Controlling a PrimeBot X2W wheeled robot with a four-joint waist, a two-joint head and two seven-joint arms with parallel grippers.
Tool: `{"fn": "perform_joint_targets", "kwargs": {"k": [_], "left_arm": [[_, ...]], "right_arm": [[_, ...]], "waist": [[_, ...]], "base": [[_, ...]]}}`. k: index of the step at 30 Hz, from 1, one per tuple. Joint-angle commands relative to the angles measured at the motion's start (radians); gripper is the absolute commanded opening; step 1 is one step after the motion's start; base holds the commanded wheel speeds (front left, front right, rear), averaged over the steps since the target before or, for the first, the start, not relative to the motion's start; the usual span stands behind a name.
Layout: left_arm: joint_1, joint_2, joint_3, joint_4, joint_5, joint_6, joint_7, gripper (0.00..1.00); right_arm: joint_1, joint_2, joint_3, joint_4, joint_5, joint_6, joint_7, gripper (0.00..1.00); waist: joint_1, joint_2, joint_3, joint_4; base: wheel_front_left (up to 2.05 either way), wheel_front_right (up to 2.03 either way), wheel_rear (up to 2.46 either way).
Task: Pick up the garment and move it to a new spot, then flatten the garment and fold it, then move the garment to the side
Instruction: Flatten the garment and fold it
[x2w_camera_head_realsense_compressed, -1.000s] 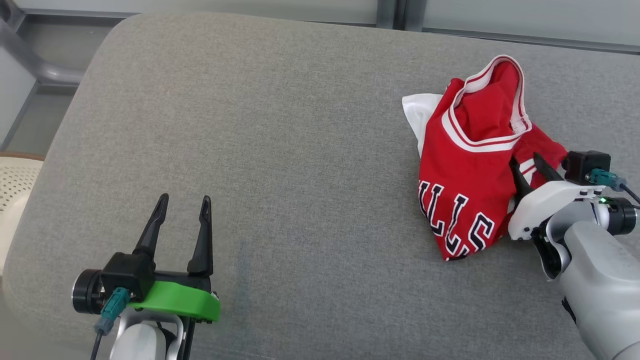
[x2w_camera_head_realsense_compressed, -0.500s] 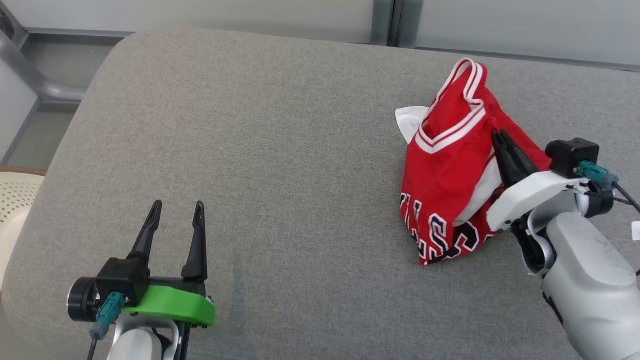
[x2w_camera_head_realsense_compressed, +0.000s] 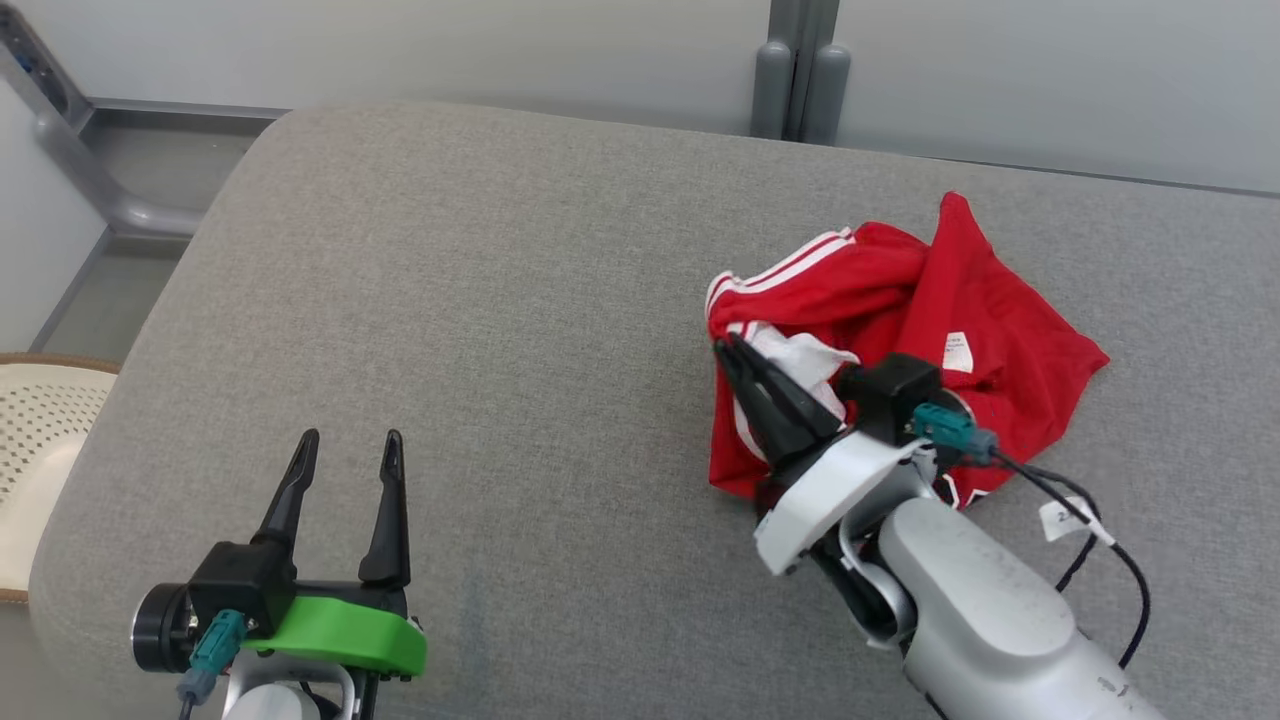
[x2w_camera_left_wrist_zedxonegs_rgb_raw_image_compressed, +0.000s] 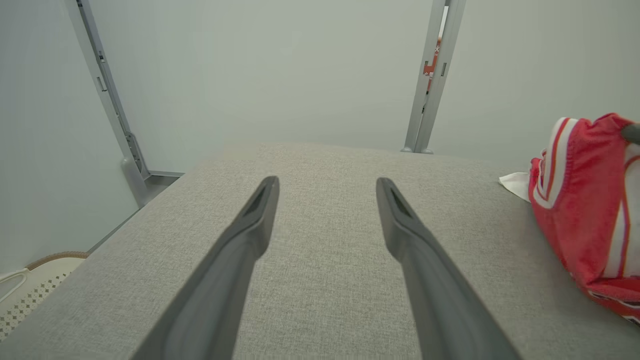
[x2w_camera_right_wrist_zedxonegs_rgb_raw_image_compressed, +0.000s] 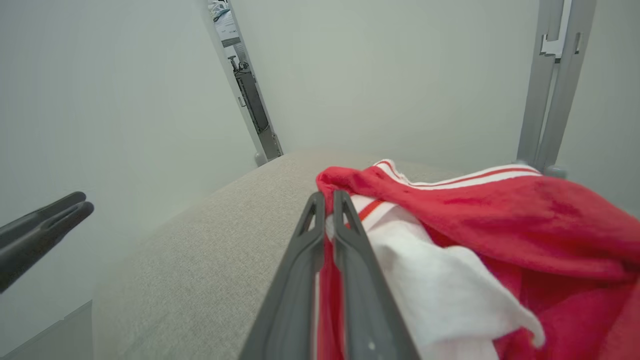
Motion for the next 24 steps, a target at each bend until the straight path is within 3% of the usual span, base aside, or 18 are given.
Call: {"fn": "perform_joint_targets", "kwargs": {"k": [1,9,10,11,12,17,24], "left_arm": [[0.007,0.003,-0.002,0.001,0.004,-0.002,0.000,1.00],[0.008,0.001,-0.008,0.011,-0.004,-0.002,0.000,1.00],[0.008,0.000,-0.008,0.012,-0.004,-0.002,0.000,1.00],[0.008,0.000,-0.008,0.014,-0.003,-0.002,0.000,1.00],[0.009,0.000,-0.007,0.015,-0.003,-0.002,0.000,1.00],[0.017,-0.001,0.005,0.017,-0.001,-0.002,0.000,1.00],[0.030,-0.001,0.020,0.012,0.012,-0.003,0.000,1.00]], "right_arm": [[0.019,0.009,0.027,0.009,0.007,-0.002,-0.003,0.00],[0.037,0.057,0.218,0.106,0.061,-0.001,-0.003,0.00],[0.038,0.058,0.239,0.120,0.073,-0.001,-0.003,0.29],[0.039,0.059,0.259,0.133,0.082,-0.001,-0.003,0.81],[0.036,0.060,0.279,0.133,0.095,-0.001,-0.003,1.00],[0.015,0.058,0.261,0.106,0.108,-0.002,-0.003,1.00],[0.073,0.009,0.043,-0.001,0.012,-0.002,-0.003,1.00]], "waist": [[0.0000,0.0000,0.002,0.017],[0.0000,0.0000,-0.002,0.055],[0.0000,0.0000,-0.003,0.058],[0.0000,0.0000,-0.005,0.059],[0.0000,0.0000,-0.006,0.059],[0.0000,0.0000,-0.019,0.038],[0.0000,0.0000,-0.042,-0.021]], "base": [[0.00,0.00,0.00],[0.00,0.00,0.00],[0.00,0.00,0.00],[0.00,0.00,0.00],[0.00,0.00,0.00],[0.00,0.00,0.00],[0.00,0.00,0.00]]}}
